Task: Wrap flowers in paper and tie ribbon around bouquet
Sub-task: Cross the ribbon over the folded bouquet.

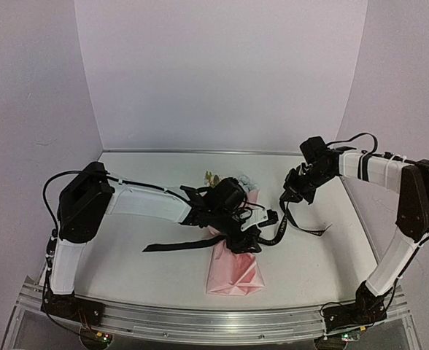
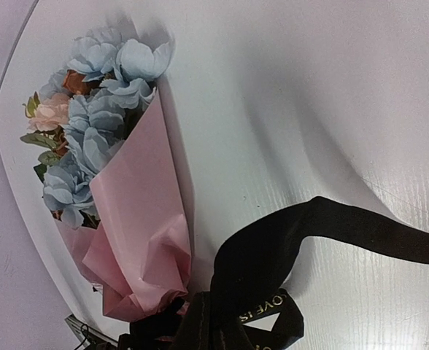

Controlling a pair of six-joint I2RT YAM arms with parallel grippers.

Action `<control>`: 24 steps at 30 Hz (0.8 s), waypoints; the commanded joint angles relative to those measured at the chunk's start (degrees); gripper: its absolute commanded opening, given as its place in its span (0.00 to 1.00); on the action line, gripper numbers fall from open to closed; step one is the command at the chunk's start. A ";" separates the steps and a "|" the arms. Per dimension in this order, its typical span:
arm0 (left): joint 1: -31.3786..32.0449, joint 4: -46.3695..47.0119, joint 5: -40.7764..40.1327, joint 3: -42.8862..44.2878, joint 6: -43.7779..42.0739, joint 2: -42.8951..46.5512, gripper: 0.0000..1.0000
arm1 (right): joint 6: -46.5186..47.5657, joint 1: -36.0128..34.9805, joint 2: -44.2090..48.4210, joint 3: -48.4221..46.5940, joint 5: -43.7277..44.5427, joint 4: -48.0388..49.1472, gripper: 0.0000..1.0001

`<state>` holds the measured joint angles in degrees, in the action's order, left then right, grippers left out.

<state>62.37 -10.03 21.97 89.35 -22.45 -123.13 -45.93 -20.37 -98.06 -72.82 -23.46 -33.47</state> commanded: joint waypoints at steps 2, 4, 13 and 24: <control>-0.82 1.96 -1.38 -1.32 1.50 6.45 0.67 | -0.10 -0.38 1.24 -2.08 -0.44 -0.57 0.00; -1.24 0.82 -2.16 -0.94 1.87 6.39 0.67 | -0.01 -0.41 0.74 -2.76 -1.32 -0.89 0.00; -3.48 -1.53 -0.94 -4.25 2.67 9.36 0.74 | 2.69 -0.78 0.51 -2.76 -2.86 -1.69 0.00; -6.86 3.09 0.57 -9.14 4.69 17.03 0.69 | 5.36 -1.29 -5.62 -10.54 -5.80 -1.18 0.00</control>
<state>57.63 -11.44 21.50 82.60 -19.79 -112.76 -42.62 -21.13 -100.20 -77.33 -26.71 -35.14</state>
